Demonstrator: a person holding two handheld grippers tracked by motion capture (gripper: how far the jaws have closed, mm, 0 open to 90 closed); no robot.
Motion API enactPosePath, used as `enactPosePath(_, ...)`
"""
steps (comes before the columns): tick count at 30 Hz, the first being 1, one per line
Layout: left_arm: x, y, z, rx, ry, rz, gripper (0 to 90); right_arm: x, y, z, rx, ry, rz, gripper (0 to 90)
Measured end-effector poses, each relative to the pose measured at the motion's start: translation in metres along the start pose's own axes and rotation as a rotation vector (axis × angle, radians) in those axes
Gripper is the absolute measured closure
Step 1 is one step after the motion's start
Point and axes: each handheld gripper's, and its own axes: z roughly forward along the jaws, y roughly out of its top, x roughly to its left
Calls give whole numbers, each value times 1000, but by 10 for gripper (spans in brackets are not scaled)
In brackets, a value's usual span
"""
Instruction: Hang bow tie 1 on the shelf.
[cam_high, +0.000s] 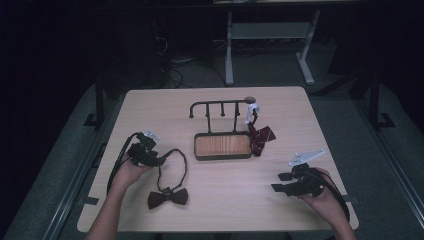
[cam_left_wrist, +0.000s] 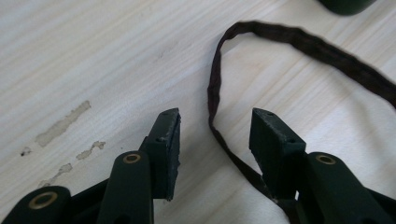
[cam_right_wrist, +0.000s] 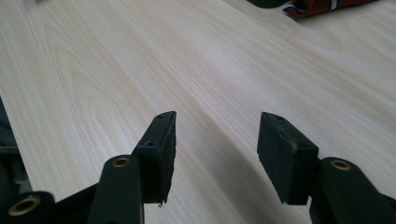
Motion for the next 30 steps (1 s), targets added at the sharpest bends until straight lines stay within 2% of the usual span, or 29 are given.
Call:
enactPosePath(8,2,4,5,22,-30,-2,675,1,-1,-5,-28,2,2,476)
enactPosePath(19,1,7,8,53,-50,29,843,3,-2,-8,-52,-3,0,478)
enactPosePath(20,1,7,8,52,-50,30,850,2,-3,-8,-56,-4,-10,478)
enactPosePath(25,1,7,8,58,-66,41,893,2,-4,-10,-66,-1,5,478)
enactPosePath(30,2,6,5,55,-83,42,895,0,-5,-11,-74,4,10,478)
